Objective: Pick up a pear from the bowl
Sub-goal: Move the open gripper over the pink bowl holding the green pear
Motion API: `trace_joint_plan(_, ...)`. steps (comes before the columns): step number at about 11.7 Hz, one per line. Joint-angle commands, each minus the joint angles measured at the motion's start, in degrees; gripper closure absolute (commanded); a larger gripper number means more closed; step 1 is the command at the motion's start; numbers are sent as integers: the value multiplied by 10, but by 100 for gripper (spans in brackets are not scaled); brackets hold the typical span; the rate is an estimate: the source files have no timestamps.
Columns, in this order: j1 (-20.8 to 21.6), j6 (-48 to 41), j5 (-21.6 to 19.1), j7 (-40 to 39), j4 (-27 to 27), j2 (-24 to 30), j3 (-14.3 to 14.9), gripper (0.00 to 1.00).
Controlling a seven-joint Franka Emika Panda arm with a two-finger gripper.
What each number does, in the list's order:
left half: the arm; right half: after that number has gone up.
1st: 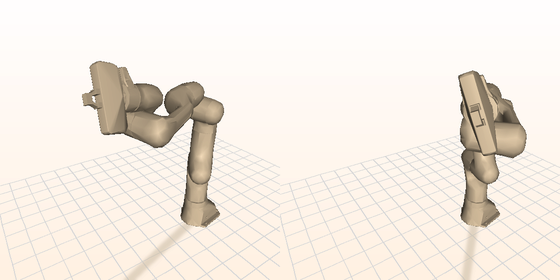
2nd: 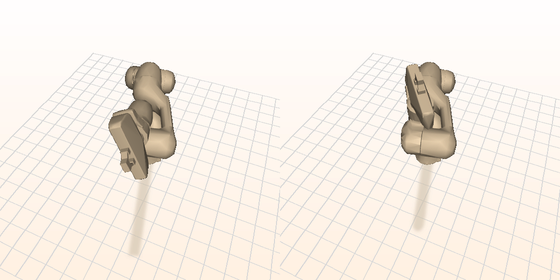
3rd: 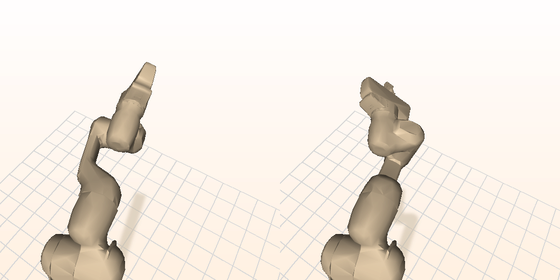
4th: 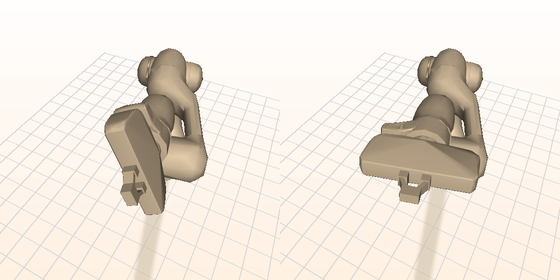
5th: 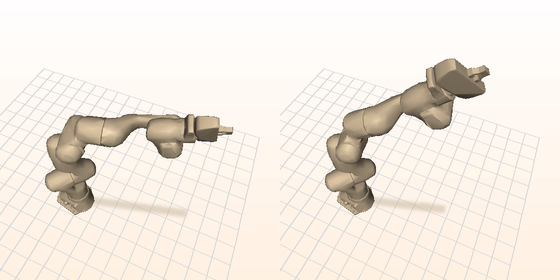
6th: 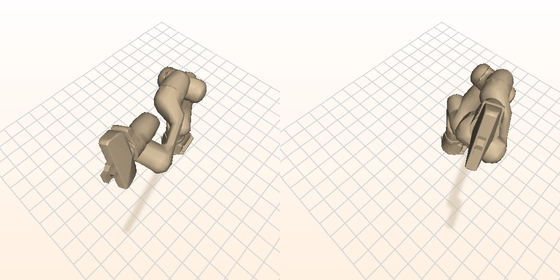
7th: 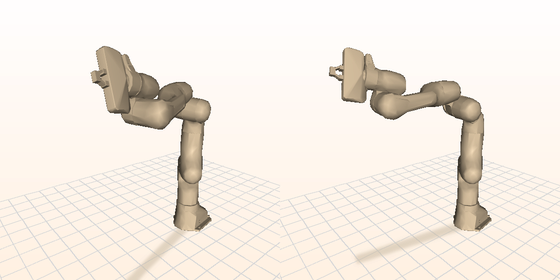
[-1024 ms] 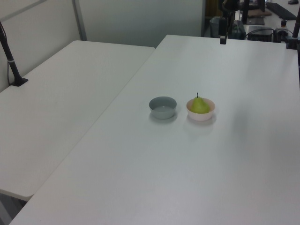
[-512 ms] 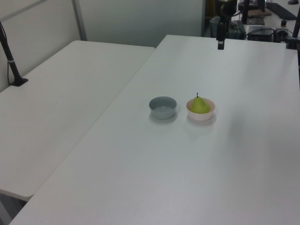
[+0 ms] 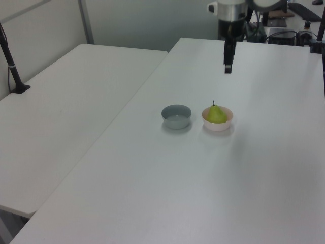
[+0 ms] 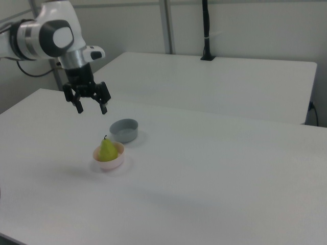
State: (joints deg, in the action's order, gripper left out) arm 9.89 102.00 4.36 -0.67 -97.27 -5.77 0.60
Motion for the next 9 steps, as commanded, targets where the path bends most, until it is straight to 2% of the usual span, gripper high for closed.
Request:
trace_joint_plan(1, 2, 52, 9, -1, -31, -32, -3, 0)
trace_joint_plan(4, 2, 119, 10, -2, -80, -51, -4, 0)
trace_joint_plan(9, 5, 160, 28, -2, -84, -106, -4, 0)
